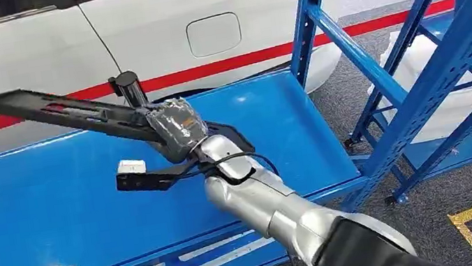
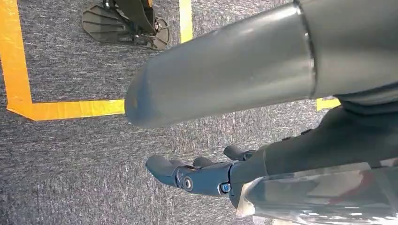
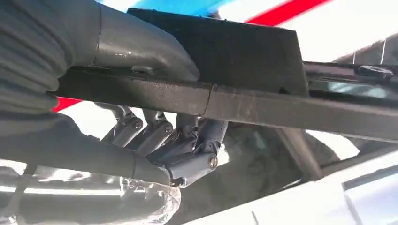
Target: Take the parts from the cabinet and place them on the table.
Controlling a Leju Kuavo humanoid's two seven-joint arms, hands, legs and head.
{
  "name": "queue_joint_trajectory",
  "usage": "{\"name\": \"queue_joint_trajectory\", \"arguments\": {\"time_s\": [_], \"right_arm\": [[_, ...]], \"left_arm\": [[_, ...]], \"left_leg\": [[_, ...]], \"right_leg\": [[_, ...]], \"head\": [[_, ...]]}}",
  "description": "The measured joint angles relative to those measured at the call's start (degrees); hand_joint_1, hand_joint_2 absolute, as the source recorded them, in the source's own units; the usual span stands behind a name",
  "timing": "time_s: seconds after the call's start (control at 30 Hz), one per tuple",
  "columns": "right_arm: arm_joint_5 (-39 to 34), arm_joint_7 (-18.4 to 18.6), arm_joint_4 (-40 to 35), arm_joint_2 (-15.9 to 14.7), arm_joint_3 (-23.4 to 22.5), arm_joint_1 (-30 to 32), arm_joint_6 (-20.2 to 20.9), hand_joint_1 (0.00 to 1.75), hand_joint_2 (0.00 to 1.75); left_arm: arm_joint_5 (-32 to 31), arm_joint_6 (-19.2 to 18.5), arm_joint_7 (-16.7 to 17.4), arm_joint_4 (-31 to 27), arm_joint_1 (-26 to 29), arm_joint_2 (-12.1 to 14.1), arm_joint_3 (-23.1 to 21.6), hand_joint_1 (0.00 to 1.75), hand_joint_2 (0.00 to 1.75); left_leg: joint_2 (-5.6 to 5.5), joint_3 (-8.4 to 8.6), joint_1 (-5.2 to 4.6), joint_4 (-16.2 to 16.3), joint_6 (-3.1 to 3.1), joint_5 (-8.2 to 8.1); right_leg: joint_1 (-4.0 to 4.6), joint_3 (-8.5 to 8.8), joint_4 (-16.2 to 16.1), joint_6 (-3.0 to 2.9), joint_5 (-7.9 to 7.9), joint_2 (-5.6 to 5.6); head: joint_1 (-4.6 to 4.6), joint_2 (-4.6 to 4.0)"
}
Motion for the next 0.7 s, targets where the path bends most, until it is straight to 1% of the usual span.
{"name": "queue_joint_trajectory", "arguments": {"time_s": [0.13,0.27,0.33,0.37,0.43,0.57,0.7], "right_arm": [[0.5,-1.0,-2.4,-0.3,-3.0,0.4,1.0,1.75,1.75],[-3.2,-3.7,-6.3,-0.6,-6.7,1.4,1.8,1.75,1.75],[-7.3,-5.7,-9.1,-0.9,-9.1,2.2,2.8,1.75,1.75],[-10.7,-7.3,-10.9,-1.0,-10.5,2.7,4.1,1.75,1.75],[-15.4,-9.2,-13.8,-1.3,-12.7,3.9,6.0,1.75,1.75],[-17.2,-9.9,-17.6,-1.8,-15.3,5.5,7.1,1.75,1.75],[-17.3,-9.9,-19.4,-1.9,-16.2,6.5,7.2,1.75,1.75]], "left_arm": [[-0.2,0.0,0.0,0.0,0.0,0.0,0.5,0.0,0.0],[-0.7,0.0,-0.1,0.0,0.0,0.0,0.9,0.0,0.0],[-1.0,0.0,-0.1,0.0,0.0,0.0,0.9,0.0,0.0],[-1.2,0.0,-0.1,0.0,0.0,0.0,1.0,0.0,0.0],[-1.2,0.0,-0.1,0.0,0.0,0.0,1.0,0.0,0.0],[-1.2,0.0,-0.1,0.0,0.0,0.0,1.0,0.0,0.0],[-1.2,0.0,-0.1,0.0,0.0,0.0,1.0,0.0,0.0]], "left_leg": [[0.01,-0.06,0.0,0.0,-0.01,-0.01],[0.0,-0.11,0.01,0.0,-0.01,-0.01],[0.0,-0.11,0.01,0.0,-0.01,-0.01],[0.0,-0.11,0.01,0.0,-0.01,-0.01],[0.0,-0.12,0.01,0.0,-0.01,-0.02],[0.0,-0.12,0.0,0.0,-0.01,-0.02],[0.01,-0.12,0.01,0.0,-0.01,-0.02]], "right_leg": [[0.0,-0.08,0.0,0.0,0.0,0.01],[0.01,-0.13,0.0,0.0,-0.01,0.0],[0.01,-0.13,0.0,0.0,-0.01,0.0],[0.01,-0.12,0.0,0.0,-0.01,0.0],[0.01,-0.12,0.0,0.0,-0.01,0.0],[0.0,-0.13,0.0,0.0,-0.01,0.0],[0.01,-0.14,0.0,0.0,-0.01,0.0]], "head": [[0.0,0.0],[0.0,0.0],[0.0,0.0],[0.0,0.0],[0.0,0.0],[0.0,0.0],[0.0,0.0]]}}
